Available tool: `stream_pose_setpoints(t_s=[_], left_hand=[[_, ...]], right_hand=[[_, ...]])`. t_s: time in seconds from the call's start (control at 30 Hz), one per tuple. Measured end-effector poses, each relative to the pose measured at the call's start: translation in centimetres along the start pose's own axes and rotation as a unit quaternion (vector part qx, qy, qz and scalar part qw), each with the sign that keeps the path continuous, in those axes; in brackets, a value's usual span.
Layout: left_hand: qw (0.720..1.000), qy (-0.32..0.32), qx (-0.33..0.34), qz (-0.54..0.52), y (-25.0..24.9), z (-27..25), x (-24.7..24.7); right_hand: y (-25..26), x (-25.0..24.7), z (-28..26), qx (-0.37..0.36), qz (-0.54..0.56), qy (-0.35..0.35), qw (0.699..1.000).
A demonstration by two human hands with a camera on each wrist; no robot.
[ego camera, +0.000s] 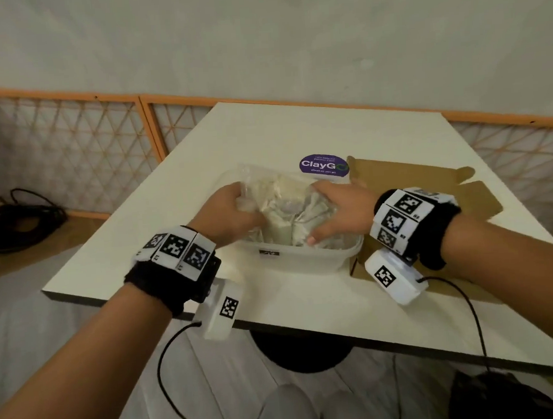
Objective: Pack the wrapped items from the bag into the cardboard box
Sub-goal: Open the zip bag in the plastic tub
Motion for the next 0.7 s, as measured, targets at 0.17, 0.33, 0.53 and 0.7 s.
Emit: stream_pose_setpoints(t_s=[0.17, 0.33, 0.53, 0.7], left_hand=[[0.994, -0.045, -0.005, -0.101, -0.1, 0.0, -1.2], [0.988, -0.059, -0.022, -0.139, 1.0, 0.5, -1.8], [0.982, -0.059, 0.051, -0.170, 0.4, 0.8, -2.1], [0.969, -0.046, 0.089, -0.224, -0.5, 0.6, -2.0]], right_hand=[[1.8, -0.8, 0.0, -0.012, -0.007, -0.101, 0.995], [2.8, -0.4, -0.8, -0.069, 0.105, -0.067, 0.990], [1.3, -1.9, -0.4, -0.014, 0.334, -0.045, 0.941], [1.0, 0.1, 1.3, 0.025, 0.279, 0.029, 0.959]])
Point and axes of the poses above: each hand's wrist, its own z-axis towards the middle knuckle, its own x-axis out of the palm, y = z × x, the point moved 9 cm from there along z, towards the middle knuckle, and after that the axes turned 13 degrees about x, right-handed, at the moved point
